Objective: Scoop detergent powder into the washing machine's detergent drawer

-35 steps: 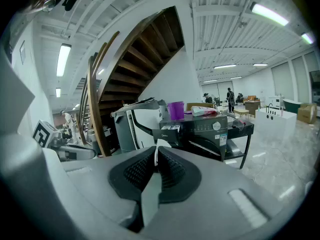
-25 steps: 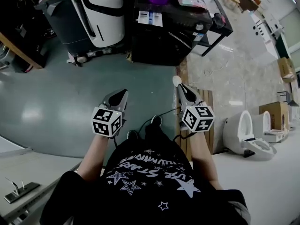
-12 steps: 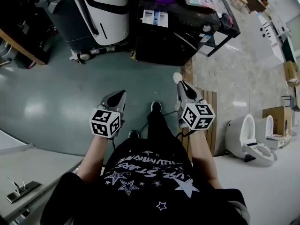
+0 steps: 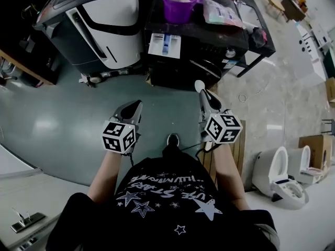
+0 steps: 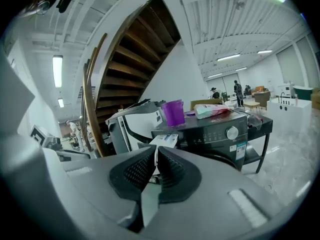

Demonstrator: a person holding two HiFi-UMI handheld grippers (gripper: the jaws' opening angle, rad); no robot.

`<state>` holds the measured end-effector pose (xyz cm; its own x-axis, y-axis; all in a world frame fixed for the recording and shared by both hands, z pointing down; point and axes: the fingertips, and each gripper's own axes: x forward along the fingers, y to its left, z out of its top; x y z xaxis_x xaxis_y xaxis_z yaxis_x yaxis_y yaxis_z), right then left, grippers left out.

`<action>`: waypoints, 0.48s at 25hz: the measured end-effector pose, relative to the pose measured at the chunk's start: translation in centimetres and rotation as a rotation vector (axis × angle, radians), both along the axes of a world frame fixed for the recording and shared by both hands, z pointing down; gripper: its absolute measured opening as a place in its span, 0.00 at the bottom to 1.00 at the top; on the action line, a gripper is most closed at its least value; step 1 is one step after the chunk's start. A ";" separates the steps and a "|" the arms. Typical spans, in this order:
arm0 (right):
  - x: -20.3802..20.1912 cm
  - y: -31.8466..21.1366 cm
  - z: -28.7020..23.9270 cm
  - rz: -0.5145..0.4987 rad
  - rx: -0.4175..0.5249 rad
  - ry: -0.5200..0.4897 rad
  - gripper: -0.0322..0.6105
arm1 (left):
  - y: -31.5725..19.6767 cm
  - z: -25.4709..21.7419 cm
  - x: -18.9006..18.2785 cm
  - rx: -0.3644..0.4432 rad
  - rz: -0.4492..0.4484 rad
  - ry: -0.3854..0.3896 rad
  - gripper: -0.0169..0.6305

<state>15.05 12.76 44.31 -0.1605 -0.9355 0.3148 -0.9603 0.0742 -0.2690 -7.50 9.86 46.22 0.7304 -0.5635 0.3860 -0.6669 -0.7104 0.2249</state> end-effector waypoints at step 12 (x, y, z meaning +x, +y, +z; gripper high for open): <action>6.1 -9.1 -1.5 -0.081 0.040 -0.026 0.11 | -7.5 -1.8 5.3 0.047 -0.090 -0.017 0.03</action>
